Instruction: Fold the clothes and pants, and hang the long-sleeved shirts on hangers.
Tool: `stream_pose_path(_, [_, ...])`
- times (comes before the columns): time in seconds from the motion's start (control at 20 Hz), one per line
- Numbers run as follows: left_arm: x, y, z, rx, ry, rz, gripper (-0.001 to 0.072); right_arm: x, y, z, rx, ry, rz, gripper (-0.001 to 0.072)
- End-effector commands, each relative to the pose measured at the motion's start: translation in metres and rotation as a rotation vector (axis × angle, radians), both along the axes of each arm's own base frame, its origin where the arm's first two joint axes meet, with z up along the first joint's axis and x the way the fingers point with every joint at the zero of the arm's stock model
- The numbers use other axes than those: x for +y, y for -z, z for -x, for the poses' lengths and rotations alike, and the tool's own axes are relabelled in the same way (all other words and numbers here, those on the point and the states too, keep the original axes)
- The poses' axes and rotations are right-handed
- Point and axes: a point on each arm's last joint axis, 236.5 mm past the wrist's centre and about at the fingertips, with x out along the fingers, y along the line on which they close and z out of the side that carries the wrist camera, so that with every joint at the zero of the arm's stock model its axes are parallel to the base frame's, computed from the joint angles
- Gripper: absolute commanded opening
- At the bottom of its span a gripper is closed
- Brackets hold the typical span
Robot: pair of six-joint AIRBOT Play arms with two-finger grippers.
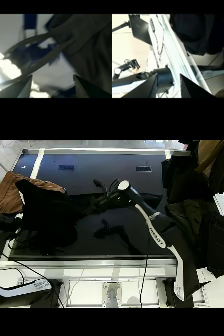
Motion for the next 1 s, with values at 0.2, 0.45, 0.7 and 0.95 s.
stream_pose_path(0.2, [0.009, 0.012, -0.054, -0.192, -0.057, -0.086, 0.0357, -0.018, -0.004, 0.014, -0.269, -0.055, 0.221, 0.0352])
stream_pose_path(0.45, [0.003, 0.033, -0.052, -0.153, -0.052, -0.056, 0.0020, 0.006, 0.062, 0.036, -0.364, -0.109, 0.413, 0.0570])
stream_pose_path(0.7, [0.003, 0.020, -0.054, -0.172, -0.048, -0.067, 0.0020, 0.043, 0.127, 0.022, -0.162, 0.087, 0.431, 0.0569])
stream_pose_path(0.95, [0.005, 0.001, -0.057, -0.210, -0.047, -0.090, 0.0020, 0.084, 0.147, 0.029, 0.020, 0.172, 0.302, 0.0564])
